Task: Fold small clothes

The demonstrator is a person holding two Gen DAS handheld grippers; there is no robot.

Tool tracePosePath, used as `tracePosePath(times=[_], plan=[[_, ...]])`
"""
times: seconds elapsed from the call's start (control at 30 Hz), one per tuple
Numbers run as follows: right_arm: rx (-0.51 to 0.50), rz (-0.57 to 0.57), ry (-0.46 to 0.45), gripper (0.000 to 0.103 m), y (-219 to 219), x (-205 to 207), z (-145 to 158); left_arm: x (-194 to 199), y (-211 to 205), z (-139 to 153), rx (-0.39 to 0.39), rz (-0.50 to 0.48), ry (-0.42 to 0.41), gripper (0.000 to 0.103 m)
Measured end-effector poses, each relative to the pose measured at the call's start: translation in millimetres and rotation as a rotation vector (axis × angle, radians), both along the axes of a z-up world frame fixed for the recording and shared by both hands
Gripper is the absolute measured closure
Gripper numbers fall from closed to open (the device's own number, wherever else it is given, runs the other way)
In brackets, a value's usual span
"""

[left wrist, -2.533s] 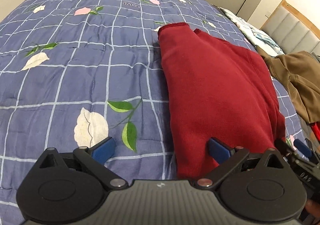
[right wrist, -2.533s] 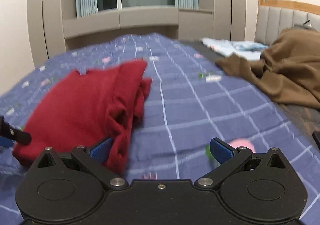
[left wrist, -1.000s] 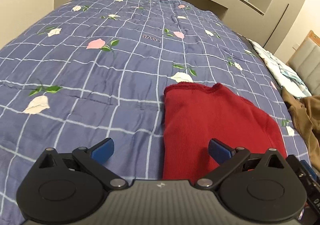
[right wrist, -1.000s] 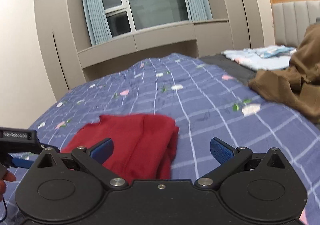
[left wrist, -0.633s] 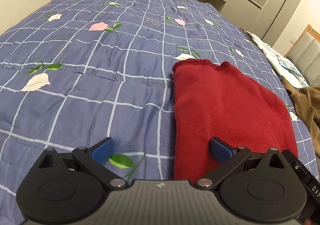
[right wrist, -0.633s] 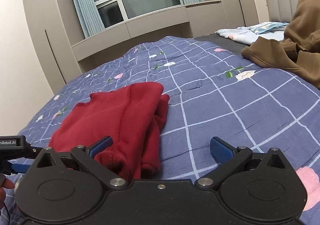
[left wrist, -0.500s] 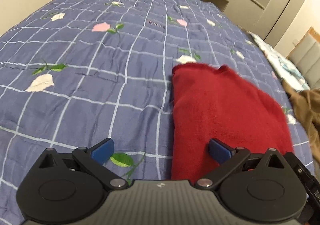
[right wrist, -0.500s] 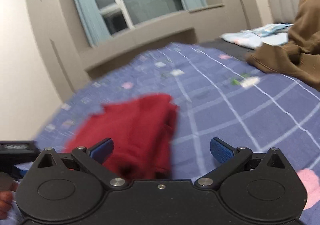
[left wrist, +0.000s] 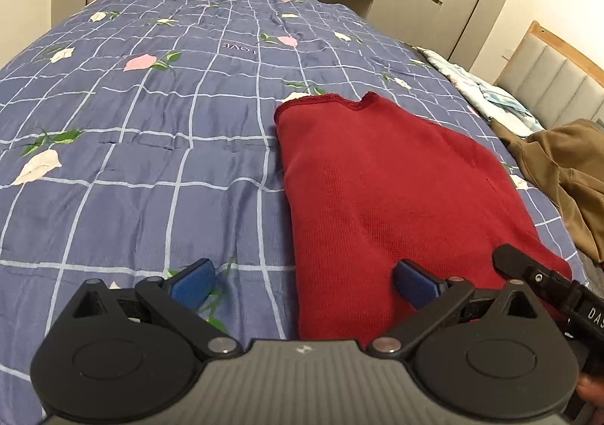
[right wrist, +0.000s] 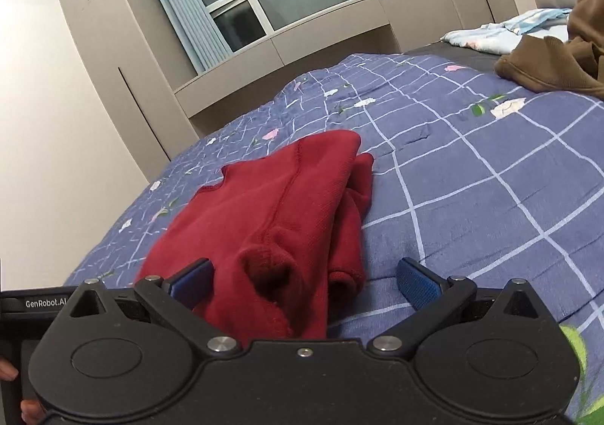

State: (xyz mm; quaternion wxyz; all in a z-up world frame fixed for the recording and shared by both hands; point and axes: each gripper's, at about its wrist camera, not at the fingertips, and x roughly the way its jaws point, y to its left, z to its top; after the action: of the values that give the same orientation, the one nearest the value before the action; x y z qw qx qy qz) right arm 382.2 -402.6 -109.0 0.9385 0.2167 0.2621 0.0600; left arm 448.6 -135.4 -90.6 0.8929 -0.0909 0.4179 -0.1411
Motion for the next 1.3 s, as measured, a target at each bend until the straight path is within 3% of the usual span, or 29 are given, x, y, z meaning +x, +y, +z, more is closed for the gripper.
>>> tracePosePath(times=[1.3], plan=[[0.027,-0.001,-0.017,0.0,-7.3,-1.3,-1.9,6.6,-0.3,-0.8,0.007,-0.019,0.024,0.0]])
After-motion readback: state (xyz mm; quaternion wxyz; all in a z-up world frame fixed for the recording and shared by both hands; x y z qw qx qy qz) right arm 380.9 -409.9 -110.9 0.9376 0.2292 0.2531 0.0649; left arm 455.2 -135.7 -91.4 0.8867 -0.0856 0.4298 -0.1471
